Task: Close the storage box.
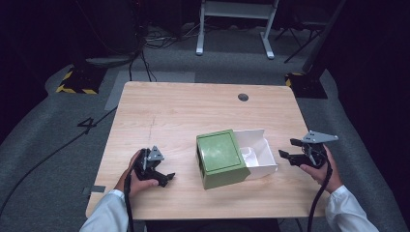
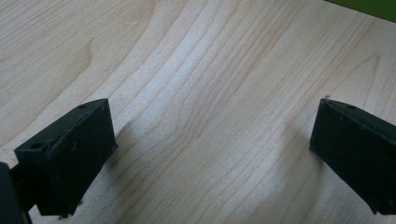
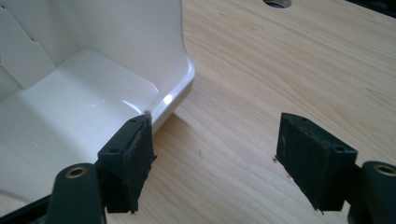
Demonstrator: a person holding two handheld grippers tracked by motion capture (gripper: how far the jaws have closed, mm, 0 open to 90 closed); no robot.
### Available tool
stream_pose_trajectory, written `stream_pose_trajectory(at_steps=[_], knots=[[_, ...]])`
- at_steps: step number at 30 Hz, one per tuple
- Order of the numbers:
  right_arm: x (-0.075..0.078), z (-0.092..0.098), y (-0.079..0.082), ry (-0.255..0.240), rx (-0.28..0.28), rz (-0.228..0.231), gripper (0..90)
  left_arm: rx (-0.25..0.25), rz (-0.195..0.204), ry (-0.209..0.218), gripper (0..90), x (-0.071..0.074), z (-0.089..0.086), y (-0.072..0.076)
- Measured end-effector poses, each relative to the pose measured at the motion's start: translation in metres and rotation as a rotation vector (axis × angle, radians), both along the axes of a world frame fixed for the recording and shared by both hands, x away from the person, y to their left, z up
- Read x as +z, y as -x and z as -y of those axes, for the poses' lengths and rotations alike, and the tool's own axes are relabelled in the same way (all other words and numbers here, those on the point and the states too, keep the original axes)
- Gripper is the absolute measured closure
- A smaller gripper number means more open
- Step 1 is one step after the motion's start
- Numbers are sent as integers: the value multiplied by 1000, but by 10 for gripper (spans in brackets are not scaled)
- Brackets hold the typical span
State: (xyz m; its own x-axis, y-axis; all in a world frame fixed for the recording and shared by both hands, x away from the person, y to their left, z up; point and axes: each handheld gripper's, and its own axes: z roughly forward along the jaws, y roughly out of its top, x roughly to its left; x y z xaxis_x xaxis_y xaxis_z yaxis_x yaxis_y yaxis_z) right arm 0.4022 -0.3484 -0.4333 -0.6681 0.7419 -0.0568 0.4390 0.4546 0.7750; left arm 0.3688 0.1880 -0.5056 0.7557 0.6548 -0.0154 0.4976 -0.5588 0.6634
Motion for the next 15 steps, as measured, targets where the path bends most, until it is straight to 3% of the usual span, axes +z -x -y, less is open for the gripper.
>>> stream_pose_trajectory(at_steps=[8,15], knots=[[-3,-27,-10,44,42,-12,267,0,0,0,2,0,0,0],[-14,-40,-17,52,65,-58,286,0,0,0,2,0,0,0]])
